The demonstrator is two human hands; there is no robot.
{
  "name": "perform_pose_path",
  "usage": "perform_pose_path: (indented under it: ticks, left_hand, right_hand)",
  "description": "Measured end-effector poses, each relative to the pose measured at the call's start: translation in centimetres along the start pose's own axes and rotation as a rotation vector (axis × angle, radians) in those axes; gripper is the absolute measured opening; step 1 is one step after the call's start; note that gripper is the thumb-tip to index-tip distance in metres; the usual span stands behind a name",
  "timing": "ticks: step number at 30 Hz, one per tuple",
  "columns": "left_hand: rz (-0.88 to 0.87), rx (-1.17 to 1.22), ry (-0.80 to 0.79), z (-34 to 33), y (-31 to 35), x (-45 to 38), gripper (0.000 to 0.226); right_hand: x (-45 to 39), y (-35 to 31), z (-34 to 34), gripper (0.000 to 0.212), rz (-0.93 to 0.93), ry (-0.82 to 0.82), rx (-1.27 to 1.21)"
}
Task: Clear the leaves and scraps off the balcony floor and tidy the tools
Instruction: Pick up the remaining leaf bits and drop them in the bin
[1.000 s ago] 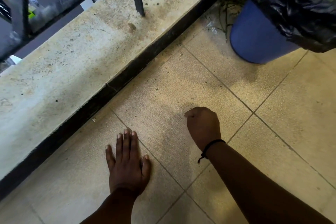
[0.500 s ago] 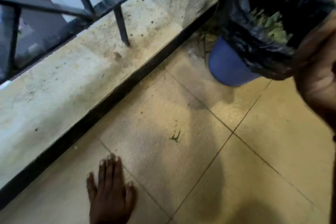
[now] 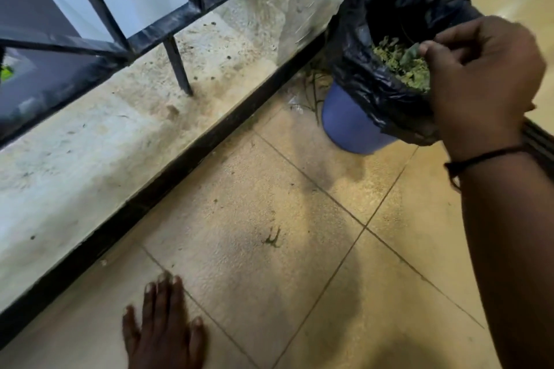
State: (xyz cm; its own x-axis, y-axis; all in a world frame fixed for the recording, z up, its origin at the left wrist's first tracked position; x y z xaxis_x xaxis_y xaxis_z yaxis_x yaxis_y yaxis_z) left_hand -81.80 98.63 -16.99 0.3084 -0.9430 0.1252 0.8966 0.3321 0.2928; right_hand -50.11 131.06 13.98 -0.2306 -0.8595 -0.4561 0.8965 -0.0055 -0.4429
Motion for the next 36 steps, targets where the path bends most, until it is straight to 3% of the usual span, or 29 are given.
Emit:
perform_pose_path:
  ticks: [3, 6, 8, 12, 16, 24, 28, 33, 36]
  left_hand:
    - [-0.022, 0.017, 0.026, 0.3, 0.1, 0.2, 0.071]
    - [-0.025, 0.029, 0.026, 0.4, 0.2, 0.2, 0.075]
    - [-0.024, 0.021, 0.004, 0.3, 0.2, 0.3, 0.076]
    - [-0.025, 0.003, -0.027, -0.2, 0.1, 0.5, 0.075]
    - [-0.026, 0.006, -0.050, -0.5, -0.2, 0.8, 0.074]
    - [-0.019, 0.006, -0.068, -0.5, -0.1, 0.8, 0.074]
    - [-0.021, 0.000, -0.086, -0.5, -0.1, 1.0, 0.074]
    - [-0.026, -0.016, -0.099, -0.5, 0.0, 0.9, 0.074]
    - [-0.023, -0.005, -0.097, -0.5, -0.1, 0.9, 0.074]
  right_hand:
    - [7.9, -3.7, -0.8, 0.013, 0.271, 0.058, -0.101]
    - [19.4, -4.0, -6.5, 0.021, 0.356, -0.302, -0.142]
    - [26.6, -1.6, -10.5, 0.032, 0.303, -0.560, -0.044]
    - [34.3, 5.1, -14.7, 0.082, 0.105, -0.858, 0.377]
    - [35.3, 5.0, -15.9, 0.095, 0.060, -0.830, 0.372]
    - [34.8, 3.9, -16.6, 0.085, 0.187, -0.858, 0.251]
    - [35.1, 5.7, -15.4, 0.088, 0.097, -0.825, 0.274]
    - [35.2, 4.9, -16.4, 0.083, 0.109, -0.907, 0.288]
    - [34.6, 4.5, -16.2, 0.075, 0.103, -0.864, 0.215]
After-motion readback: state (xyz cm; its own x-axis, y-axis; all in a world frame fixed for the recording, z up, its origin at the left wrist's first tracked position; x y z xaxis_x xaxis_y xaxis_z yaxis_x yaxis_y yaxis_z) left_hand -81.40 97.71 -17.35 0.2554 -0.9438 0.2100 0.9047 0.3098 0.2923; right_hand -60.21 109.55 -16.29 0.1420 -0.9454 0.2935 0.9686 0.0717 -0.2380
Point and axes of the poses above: each hand's wrist, its own x-axis away from the middle knuckle, its own z-axis out of the back of the hand, y = z × x, the point moved 8 cm from there along -x, towards the middle knuckle, and after that the axes turned 5 degrees about x, right-handed, at the moved point
